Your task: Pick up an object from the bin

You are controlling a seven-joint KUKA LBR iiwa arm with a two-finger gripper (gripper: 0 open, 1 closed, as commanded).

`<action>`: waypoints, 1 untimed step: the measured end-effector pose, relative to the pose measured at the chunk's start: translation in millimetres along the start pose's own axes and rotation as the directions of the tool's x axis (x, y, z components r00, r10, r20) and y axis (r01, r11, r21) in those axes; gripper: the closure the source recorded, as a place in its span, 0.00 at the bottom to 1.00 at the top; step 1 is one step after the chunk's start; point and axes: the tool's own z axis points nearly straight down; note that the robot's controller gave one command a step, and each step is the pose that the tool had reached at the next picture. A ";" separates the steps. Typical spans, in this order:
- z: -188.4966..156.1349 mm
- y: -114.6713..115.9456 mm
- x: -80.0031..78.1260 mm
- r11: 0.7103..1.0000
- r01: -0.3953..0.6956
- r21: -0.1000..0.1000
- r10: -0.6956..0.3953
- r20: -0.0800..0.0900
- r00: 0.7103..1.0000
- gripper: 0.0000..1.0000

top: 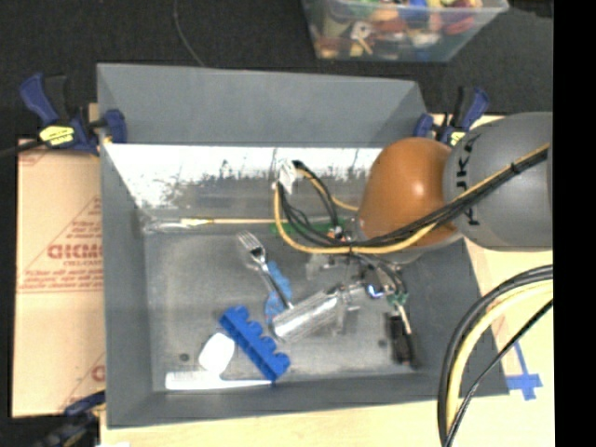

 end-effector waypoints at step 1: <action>28.6 22.8 4.7 0.998 -0.056 -0.004 0.057 0.022 0.998 0.00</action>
Offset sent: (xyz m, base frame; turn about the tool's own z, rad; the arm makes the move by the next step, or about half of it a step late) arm -0.0101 0.0310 -0.0295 -0.0305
